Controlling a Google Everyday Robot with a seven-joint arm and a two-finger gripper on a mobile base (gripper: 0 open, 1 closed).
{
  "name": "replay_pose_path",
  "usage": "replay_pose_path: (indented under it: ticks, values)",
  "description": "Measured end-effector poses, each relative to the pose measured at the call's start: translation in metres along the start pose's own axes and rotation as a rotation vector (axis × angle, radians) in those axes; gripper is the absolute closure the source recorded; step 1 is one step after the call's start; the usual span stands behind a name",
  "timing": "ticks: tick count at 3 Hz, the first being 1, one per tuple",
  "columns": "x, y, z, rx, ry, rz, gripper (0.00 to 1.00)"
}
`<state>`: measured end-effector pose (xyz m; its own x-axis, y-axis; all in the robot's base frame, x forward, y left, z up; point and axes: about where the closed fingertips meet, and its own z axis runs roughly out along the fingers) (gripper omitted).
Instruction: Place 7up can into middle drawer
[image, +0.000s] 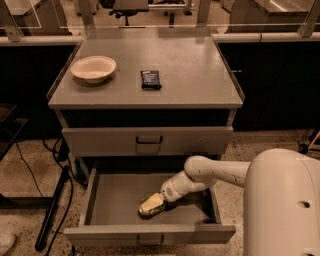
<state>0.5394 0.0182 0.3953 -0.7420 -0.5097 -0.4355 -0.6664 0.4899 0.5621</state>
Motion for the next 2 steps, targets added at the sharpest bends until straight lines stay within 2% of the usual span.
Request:
replay_pose_path:
  ticks: [1, 2]
  values:
    - [0.0029, -0.0001, 0.0036, -0.045, 0.002, 0.016, 1.0]
    - [0.0025, 0.0004, 0.0031, -0.045, 0.002, 0.016, 1.0]
